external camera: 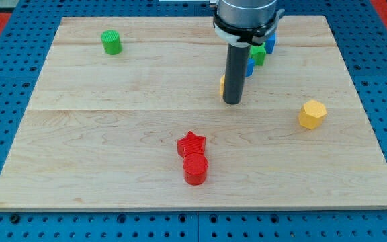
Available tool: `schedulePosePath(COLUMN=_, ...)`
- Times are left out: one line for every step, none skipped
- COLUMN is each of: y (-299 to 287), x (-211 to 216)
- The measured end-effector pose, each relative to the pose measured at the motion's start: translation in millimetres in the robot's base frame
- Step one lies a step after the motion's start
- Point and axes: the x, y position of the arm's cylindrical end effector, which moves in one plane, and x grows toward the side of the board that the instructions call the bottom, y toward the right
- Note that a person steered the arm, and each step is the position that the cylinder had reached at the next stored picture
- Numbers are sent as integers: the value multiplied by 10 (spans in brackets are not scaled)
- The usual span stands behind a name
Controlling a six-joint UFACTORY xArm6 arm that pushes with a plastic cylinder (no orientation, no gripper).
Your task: Move the yellow heart to the blue triangle
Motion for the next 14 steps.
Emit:
schedulePosePath(y=-474, x=-108)
schedulePosePath(y=-1020, x=-274)
schedulePosePath(y=-1376, x=-567)
schedulePosePath(y=-1621, x=-884)
schedulePosePath(y=-1635, x=-884)
schedulePosePath(y=-1804, x=-734)
schedulePosePath(y=-1827, x=-395)
schedulePosePath(y=-1419, x=-389)
schedulePosePath(y=-642, x=-239)
schedulePosePath(y=-108, x=-14)
schedulePosePath(y=-37, x=-4)
schedulePosePath(y=-37, x=-23)
schedulePosePath(y=-37, x=-114)
schedulePosePath(y=-37, x=-135)
